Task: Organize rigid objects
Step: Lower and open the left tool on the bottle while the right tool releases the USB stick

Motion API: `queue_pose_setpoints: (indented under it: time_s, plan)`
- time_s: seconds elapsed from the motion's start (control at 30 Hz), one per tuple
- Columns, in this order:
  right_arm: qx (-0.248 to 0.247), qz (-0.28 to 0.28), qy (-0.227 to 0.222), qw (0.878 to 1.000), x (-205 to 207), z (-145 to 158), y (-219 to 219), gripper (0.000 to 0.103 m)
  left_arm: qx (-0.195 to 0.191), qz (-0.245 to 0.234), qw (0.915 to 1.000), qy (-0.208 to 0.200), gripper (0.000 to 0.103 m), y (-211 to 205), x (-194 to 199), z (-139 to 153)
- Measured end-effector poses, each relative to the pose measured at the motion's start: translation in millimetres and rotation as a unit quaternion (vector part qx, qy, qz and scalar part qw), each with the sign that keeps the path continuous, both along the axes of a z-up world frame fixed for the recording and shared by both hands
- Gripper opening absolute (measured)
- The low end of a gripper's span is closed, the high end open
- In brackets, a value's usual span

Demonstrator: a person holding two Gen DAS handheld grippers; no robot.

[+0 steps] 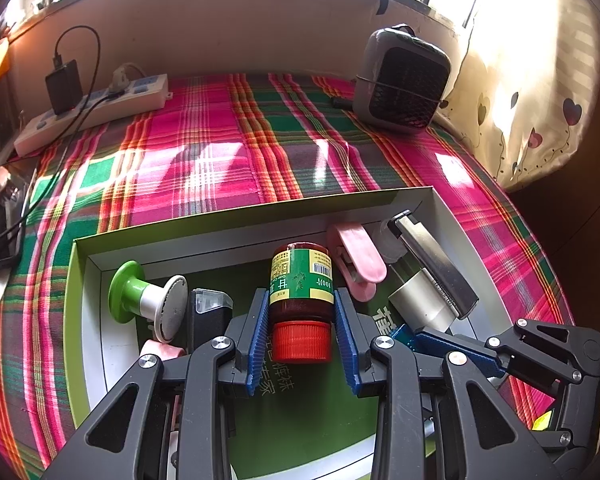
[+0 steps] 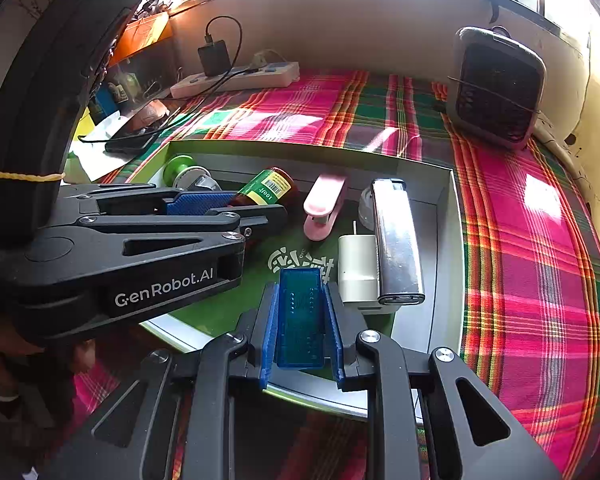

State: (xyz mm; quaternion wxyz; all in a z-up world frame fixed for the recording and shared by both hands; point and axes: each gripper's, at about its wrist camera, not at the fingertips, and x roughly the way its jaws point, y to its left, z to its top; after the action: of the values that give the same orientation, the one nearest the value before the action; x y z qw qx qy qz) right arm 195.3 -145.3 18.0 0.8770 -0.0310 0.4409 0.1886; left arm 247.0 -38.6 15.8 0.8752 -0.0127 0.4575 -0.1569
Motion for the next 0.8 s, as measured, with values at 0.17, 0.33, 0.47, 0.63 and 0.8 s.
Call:
queue_pose_setpoints:
  time_s: [0.17, 0.33, 0.47, 0.63, 0.8]
  plan:
    - [0.001, -0.002, 0.001, 1.000, 0, 0, 0, 0.023, 0.002, 0.000, 1.0000, 0.000, 0.033, 0, 0, 0]
    - [0.002, -0.004, 0.001, 1.000, -1, 1, -1, 0.024, 0.000, 0.007, 1.0000, -0.003, 0.038, 0, -3, 2]
    - [0.003, -0.008, -0.002, 1.000, -3, 2, -2, 0.025, 0.002, 0.006, 1.0000, -0.006, 0.038, -1, -10, 5]
    - [0.009, -0.013, -0.006, 1.000, -9, 6, -5, 0.036, 0.000, 0.009, 0.9999, -0.013, 0.038, 1, -21, 13]
    - [0.011, -0.019, -0.014, 1.000, -19, 12, -6, 0.042, 0.001, 0.007, 0.9997, -0.025, 0.038, 1, -35, 24]
